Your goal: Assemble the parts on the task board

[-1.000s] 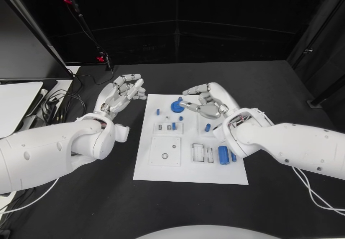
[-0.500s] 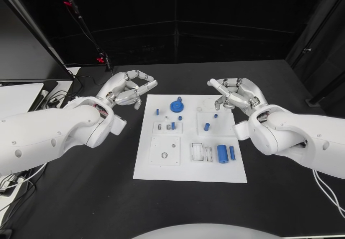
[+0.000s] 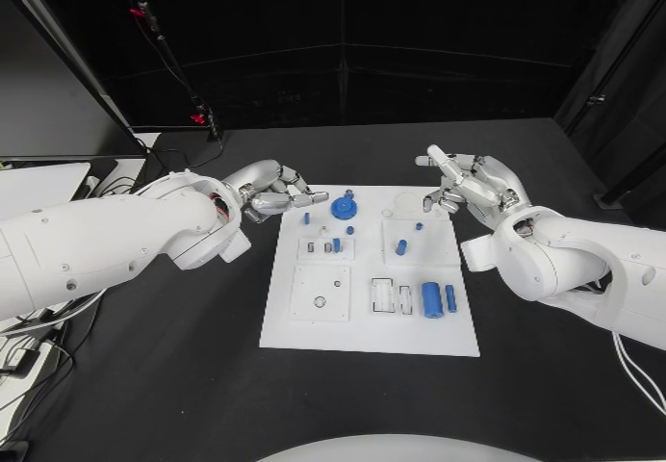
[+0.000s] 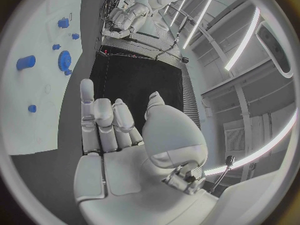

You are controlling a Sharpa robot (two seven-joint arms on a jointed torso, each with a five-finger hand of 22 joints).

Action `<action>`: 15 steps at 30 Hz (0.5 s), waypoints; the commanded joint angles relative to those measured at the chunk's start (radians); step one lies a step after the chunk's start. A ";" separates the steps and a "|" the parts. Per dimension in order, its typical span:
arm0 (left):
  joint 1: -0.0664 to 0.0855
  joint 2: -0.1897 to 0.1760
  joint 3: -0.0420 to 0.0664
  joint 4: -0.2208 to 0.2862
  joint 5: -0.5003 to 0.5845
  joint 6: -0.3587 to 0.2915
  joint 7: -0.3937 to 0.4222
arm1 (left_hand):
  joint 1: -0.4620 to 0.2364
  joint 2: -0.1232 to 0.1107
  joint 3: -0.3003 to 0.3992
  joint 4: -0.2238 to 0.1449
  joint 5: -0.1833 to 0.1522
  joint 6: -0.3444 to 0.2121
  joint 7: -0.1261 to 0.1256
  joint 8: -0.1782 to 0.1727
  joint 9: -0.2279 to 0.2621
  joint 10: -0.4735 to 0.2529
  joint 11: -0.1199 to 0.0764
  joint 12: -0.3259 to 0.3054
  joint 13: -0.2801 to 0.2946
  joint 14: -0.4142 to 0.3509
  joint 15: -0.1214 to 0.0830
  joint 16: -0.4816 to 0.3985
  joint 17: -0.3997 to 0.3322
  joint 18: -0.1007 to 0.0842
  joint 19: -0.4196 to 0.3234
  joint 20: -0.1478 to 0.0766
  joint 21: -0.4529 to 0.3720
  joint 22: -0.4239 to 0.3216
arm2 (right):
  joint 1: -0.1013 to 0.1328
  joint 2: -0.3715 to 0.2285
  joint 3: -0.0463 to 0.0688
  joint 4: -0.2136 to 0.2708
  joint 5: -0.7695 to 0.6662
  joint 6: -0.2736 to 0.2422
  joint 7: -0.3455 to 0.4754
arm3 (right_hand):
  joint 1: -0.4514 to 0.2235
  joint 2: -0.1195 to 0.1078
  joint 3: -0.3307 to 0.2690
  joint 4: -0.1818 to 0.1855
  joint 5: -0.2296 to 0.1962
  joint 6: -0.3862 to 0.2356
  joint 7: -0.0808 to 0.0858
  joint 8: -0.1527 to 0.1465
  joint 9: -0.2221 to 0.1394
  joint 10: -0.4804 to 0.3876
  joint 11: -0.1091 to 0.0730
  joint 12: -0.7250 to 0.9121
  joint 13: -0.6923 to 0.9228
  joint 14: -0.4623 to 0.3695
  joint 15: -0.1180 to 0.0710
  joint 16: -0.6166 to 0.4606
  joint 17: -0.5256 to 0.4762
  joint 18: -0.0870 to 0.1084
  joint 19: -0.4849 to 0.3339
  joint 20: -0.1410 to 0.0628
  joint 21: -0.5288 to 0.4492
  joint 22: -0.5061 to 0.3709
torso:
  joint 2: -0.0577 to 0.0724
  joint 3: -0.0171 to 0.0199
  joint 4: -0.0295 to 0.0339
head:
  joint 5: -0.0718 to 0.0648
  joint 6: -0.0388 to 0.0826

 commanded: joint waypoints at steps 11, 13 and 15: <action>0.006 0.093 0.001 -0.070 -0.074 0.314 -0.287 | -0.050 0.064 -0.025 -0.003 -0.028 0.007 -0.030 0.142 0.151 0.106 -0.032 0.003 0.263 0.105 -0.026 0.001 0.263 -0.006 0.109 -0.021 0.003 0.263 | 0.001 0.004 0.000 -0.024 0.050 0.058 0.023 | -0.007 0.021 -0.063 0.000 0.014 -0.070 0.035 0.124 0.010 0.182 0.004 0.143 0.137 0.238 0.011 0.248 0.233 -0.022 0.144 0.008 0.251 0.149 | 0.000 -0.0047 -0.0061 | 0.010 -0.004; 0.006 0.107 0.001 -0.080 -0.075 0.327 -0.310 | -0.058 0.069 -0.032 -0.002 -0.031 -0.002 -0.031 0.154 0.170 0.106 -0.033 0.003 0.263 0.105 -0.027 0.001 0.263 -0.006 0.109 -0.022 0.003 0.263 | 0.001 0.003 0.000 -0.025 0.063 0.058 0.020 | -0.009 0.026 -0.074 0.000 0.019 -0.086 0.036 0.154 0.010 0.280 0.008 0.200 0.204 0.351 0.012 0.311 0.352 -0.061 0.278 0.014 0.453 0.276 | 0.000 -0.0050 -0.0069 | 0.009 -0.004; 0.006 0.121 0.001 -0.090 -0.076 0.344 -0.334 | -0.064 0.071 -0.040 -0.003 -0.036 -0.009 -0.032 0.162 0.186 0.106 -0.034 0.003 0.263 0.105 -0.028 0.001 0.263 -0.006 0.109 -0.024 0.003 0.263 | 0.001 0.003 0.000 -0.026 0.073 0.053 0.013 | -0.013 0.027 -0.084 0.002 0.027 -0.098 0.034 0.189 0.009 0.364 0.013 0.238 0.262 0.395 0.015 0.326 0.400 -0.097 0.409 0.019 0.630 0.385 | 0.000 -0.0049 -0.0066 | 0.007 -0.004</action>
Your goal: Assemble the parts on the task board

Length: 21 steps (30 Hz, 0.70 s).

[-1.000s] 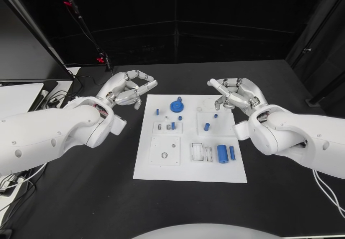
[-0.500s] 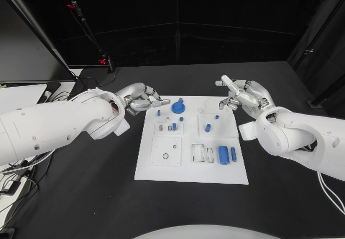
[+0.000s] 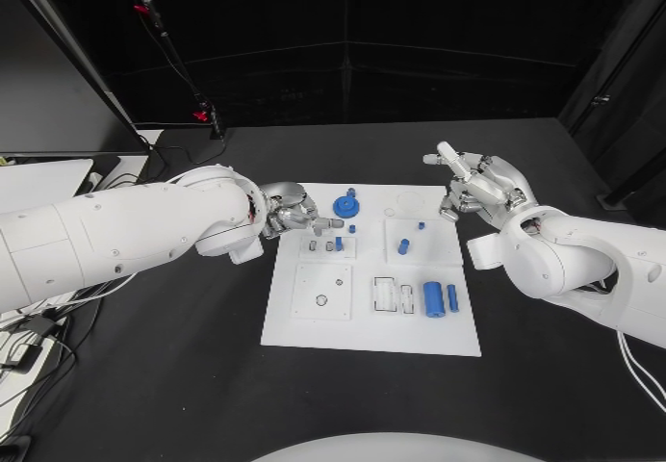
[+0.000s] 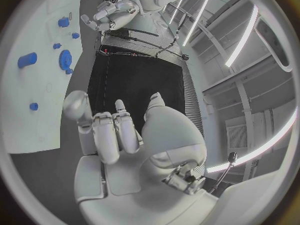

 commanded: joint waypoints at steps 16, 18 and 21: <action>0.002 0.092 0.001 -0.075 -0.022 0.164 -0.192 | -0.011 0.030 -0.032 -0.001 -0.047 -0.009 -0.010 0.042 0.085 0.103 -0.015 0.003 0.263 0.105 -0.017 0.001 0.263 -0.006 0.104 -0.013 0.003 0.263 | 0.000 0.006 -0.001 -0.020 0.051 0.038 -0.029 | 0.020 0.028 -0.021 -0.003 0.022 -0.003 0.055 0.112 -0.011 0.117 0.007 0.031 0.263 0.112 0.010 0.016 0.263 -0.106 0.359 0.013 0.399 0.280 | -0.001 0.0001 -0.0019 | -0.008 -0.008; 0.002 0.100 0.001 -0.080 -0.023 0.158 -0.193 | -0.011 0.033 -0.033 -0.001 -0.049 -0.007 -0.011 0.044 0.089 0.103 -0.016 0.003 0.263 0.105 -0.018 0.001 0.263 -0.006 0.104 -0.014 0.003 0.263 | 0.000 0.006 -0.001 -0.022 0.051 0.038 -0.031 | 0.021 0.028 -0.021 -0.003 0.023 -0.003 0.055 0.113 -0.011 0.117 0.007 0.031 0.263 0.112 0.010 0.016 0.263 -0.106 0.359 0.013 0.399 0.280 | -0.002 0.0002 -0.0023 | -0.009 -0.009; 0.002 0.115 0.001 -0.088 -0.024 0.147 -0.194 | -0.012 0.041 -0.037 0.000 -0.052 0.002 -0.015 0.051 0.104 0.103 -0.020 0.003 0.263 0.105 -0.021 0.001 0.263 -0.006 0.104 -0.016 0.003 0.263 | 0.000 0.008 -0.002 -0.026 0.051 0.039 -0.036 | 0.021 0.029 -0.021 -0.003 0.024 -0.002 0.056 0.113 -0.011 0.117 0.008 0.031 0.263 0.112 0.010 0.016 0.263 -0.106 0.359 0.013 0.399 0.280 | -0.001 -0.0001 -0.0014 | -0.012 -0.009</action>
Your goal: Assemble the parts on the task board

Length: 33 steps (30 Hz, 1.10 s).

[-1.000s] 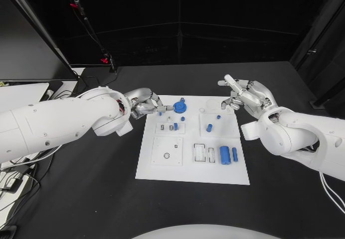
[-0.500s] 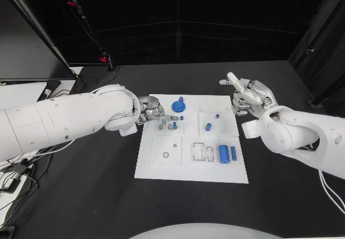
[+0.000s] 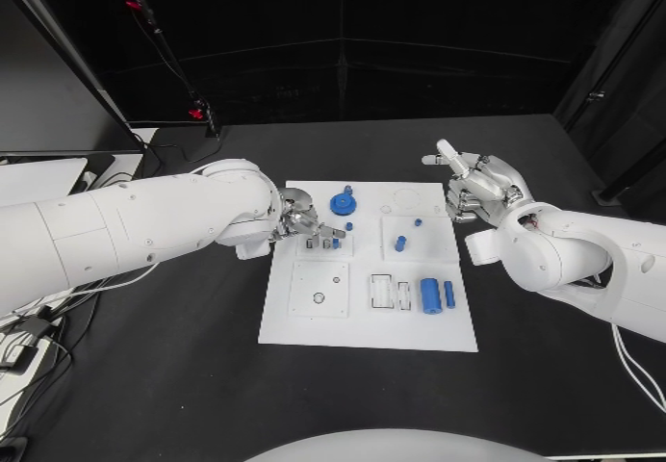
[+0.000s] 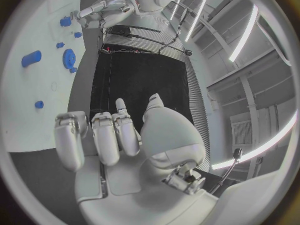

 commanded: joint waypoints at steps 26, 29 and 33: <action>0.001 0.088 0.001 -0.067 -0.009 0.021 -0.052 | 0.019 0.073 -0.009 -0.001 -0.004 0.024 -0.016 0.005 0.060 0.106 -0.023 0.003 0.263 0.105 -0.018 0.001 0.263 -0.006 0.104 -0.020 0.003 0.263 | -0.002 0.007 -0.008 -0.014 0.007 0.023 -0.054 | 0.017 0.021 0.002 -0.001 0.016 0.002 0.064 0.003 -0.006 0.107 0.010 0.003 0.263 0.106 0.011 0.002 0.263 -0.007 0.109 0.009 0.003 0.263 | -0.001 0.0009 0.0025 | -0.012 -0.007; 0.000 0.094 0.001 -0.072 -0.009 0.028 -0.054 | 0.025 0.076 -0.008 -0.001 -0.001 0.026 -0.017 0.004 0.064 0.106 -0.024 0.003 0.263 0.105 -0.019 0.001 0.263 -0.006 0.104 -0.021 0.003 0.263 | -0.002 0.008 -0.008 -0.014 0.007 0.022 -0.056 | 0.019 0.022 0.003 -0.002 0.017 0.002 0.065 0.003 -0.006 0.107 0.010 0.003 0.263 0.106 0.012 0.002 0.263 -0.007 0.109 0.009 0.003 0.263 | -0.001 0.0008 0.0025 | -0.012 -0.008; 0.000 0.102 0.001 -0.080 -0.009 0.043 -0.052 | 0.039 0.085 -0.006 -0.002 0.004 0.028 -0.019 0.001 0.072 0.106 -0.026 0.003 0.263 0.105 -0.021 0.001 0.263 -0.006 0.104 -0.022 0.003 0.263 | -0.002 0.007 -0.009 -0.013 0.007 0.021 -0.058 | 0.020 0.022 0.003 -0.002 0.017 0.002 0.065 0.003 -0.007 0.107 0.011 0.003 0.263 0.106 0.012 0.002 0.263 -0.007 0.109 0.009 0.003 0.263 | -0.001 0.0014 0.0024 | -0.013 -0.010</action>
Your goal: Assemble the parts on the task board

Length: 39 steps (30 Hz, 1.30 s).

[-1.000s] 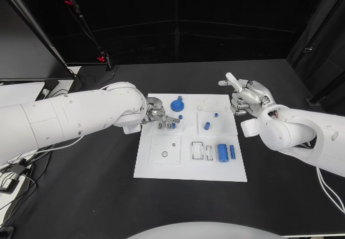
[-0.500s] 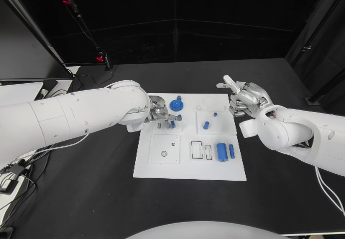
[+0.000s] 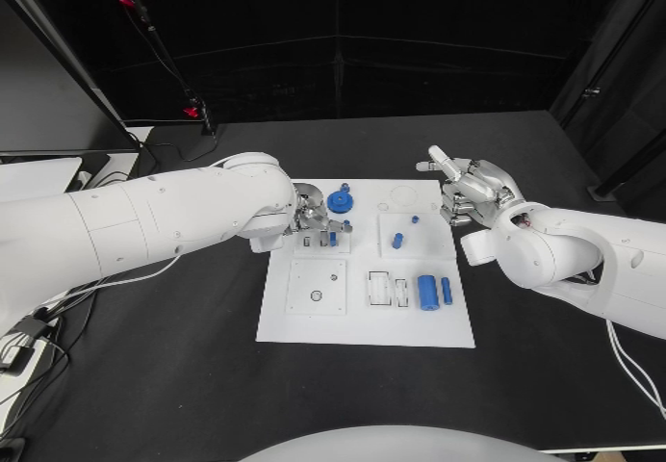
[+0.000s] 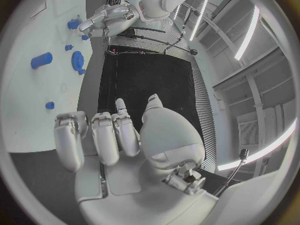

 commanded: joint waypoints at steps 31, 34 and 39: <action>-0.007 0.037 0.001 -0.046 -0.004 0.074 -0.015 | 0.132 0.055 0.037 -0.001 0.145 0.044 -0.017 -0.059 0.056 0.103 -0.024 0.003 0.263 0.105 -0.023 0.001 0.263 -0.006 0.104 -0.023 0.003 0.263 | 0.001 -0.003 0.000 0.006 0.002 -0.006 -0.019 | 0.010 0.010 0.004 -0.001 0.011 0.000 0.067 0.004 -0.002 0.104 0.009 0.003 0.263 0.106 0.006 0.002 0.263 -0.007 0.106 0.008 0.003 0.263 | -0.001 0.0000 -0.0004 | -0.004 -0.009; -0.007 0.041 0.001 -0.050 -0.004 0.082 -0.016 | 0.138 0.058 0.041 -0.001 0.151 0.046 -0.017 -0.063 0.058 0.103 -0.025 0.003 0.263 0.105 -0.024 0.001 0.263 -0.006 0.104 -0.024 0.003 0.263 | 0.001 -0.003 0.000 0.006 0.002 -0.006 -0.021 | 0.011 0.010 0.004 -0.001 0.012 -0.001 0.067 0.004 -0.002 0.104 0.009 0.003 0.263 0.106 0.007 0.002 0.263 -0.007 0.106 0.008 0.003 0.263 | -0.001 0.0004 0.0011 | -0.005 -0.011; -0.007 0.044 0.001 -0.053 -0.004 0.088 -0.018 | 0.151 0.062 0.049 -0.001 0.163 0.051 -0.019 -0.070 0.062 0.103 -0.026 0.003 0.263 0.105 -0.025 0.001 0.263 -0.006 0.104 -0.025 0.003 0.263 | 0.001 -0.004 0.000 0.006 0.002 -0.006 -0.024 | 0.012 0.011 0.005 -0.001 0.013 -0.001 0.068 0.005 -0.003 0.104 0.009 0.003 0.263 0.106 0.007 0.002 0.263 -0.007 0.106 0.008 0.003 0.263 | 0.000 0.0006 0.0003 | 0.000 -0.010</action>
